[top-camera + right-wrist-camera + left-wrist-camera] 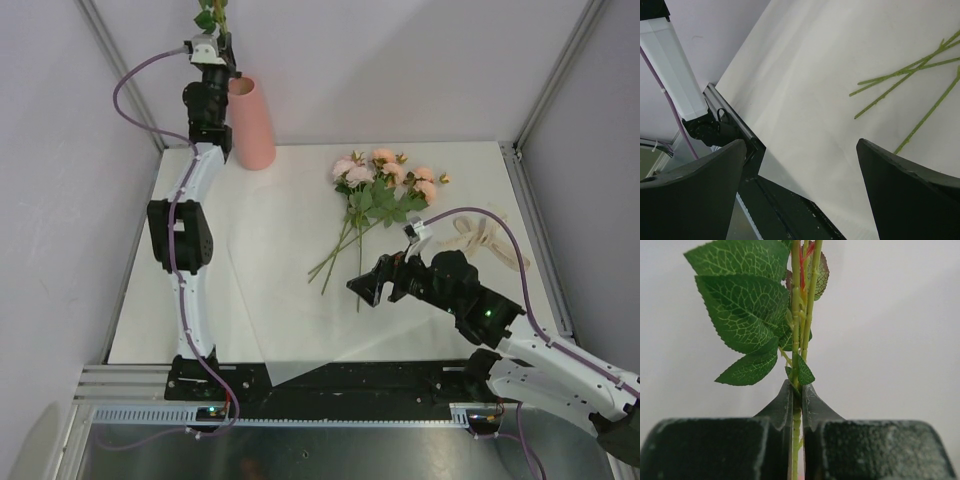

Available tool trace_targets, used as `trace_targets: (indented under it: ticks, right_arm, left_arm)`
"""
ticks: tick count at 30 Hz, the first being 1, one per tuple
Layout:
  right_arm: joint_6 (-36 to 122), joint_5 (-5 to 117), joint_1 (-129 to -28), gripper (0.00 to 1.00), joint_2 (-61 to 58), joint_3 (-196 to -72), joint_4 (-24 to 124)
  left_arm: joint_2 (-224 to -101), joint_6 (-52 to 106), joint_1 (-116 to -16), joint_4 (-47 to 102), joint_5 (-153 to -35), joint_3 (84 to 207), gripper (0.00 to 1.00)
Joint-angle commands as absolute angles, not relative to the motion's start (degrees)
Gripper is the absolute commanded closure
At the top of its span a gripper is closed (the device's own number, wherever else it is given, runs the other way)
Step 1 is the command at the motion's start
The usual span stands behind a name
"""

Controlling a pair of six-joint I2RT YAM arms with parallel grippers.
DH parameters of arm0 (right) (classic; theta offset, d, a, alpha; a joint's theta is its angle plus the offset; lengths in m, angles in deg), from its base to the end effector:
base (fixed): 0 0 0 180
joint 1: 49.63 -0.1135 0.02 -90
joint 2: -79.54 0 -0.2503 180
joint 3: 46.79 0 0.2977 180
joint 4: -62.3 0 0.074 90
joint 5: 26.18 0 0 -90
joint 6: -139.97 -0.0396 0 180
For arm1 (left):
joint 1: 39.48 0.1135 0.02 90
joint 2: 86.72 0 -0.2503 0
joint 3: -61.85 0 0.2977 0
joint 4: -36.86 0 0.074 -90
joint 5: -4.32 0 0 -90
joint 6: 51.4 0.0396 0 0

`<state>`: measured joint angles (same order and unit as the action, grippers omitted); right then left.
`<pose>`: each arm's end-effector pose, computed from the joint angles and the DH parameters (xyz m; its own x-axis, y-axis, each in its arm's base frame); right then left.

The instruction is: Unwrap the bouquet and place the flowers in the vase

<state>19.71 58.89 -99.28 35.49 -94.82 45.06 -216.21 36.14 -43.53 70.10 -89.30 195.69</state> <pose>0.1577 0.1908 0.2822 -0.5382 0.1420 -0.8308 -0.6278 0.5902 0.5075 0.5644 -0.0425 0.3985 0.6028 -0.0856 -0.7933 0.1464 0.9892 0.0045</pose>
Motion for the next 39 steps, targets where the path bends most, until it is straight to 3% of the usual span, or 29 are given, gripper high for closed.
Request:
trace_targets:
  ticks: [1,6,12,21,32,39]
  right_arm:
    - [19.1,58.7,-99.6,0.01,35.5,-99.1,44.1]
    - [18.1,59.6,-99.6,0.01,36.7,-100.4,41.6]
    - [16.8,59.4,-99.7,0.01,36.9,-100.7,41.9]
    - [12.4,62.9,-100.4,0.01,35.4,-103.3,39.0]
    - [12.5,78.1,-99.7,0.01,25.4,-109.1,31.8]
    - [16.7,80.2,-93.0,0.02,15.5,-110.2,34.7]
  left_arm:
    - [-216.4,37.8,-43.2,72.3,-88.6,192.6,0.87]
    - [-216.3,37.2,-43.2,70.8,-88.0,189.9,0.72]
    - [-211.1,38.0,-43.2,69.5,-87.8,184.6,0.44]
    - [-197.2,38.4,-43.3,68.4,-88.5,164.1,0.16]
    - [-173.0,29.9,-43.2,67.8,-96.8,141.1,0.09]
    - [-154.8,12.6,-43.4,53.3,-104.7,134.4,0.07]
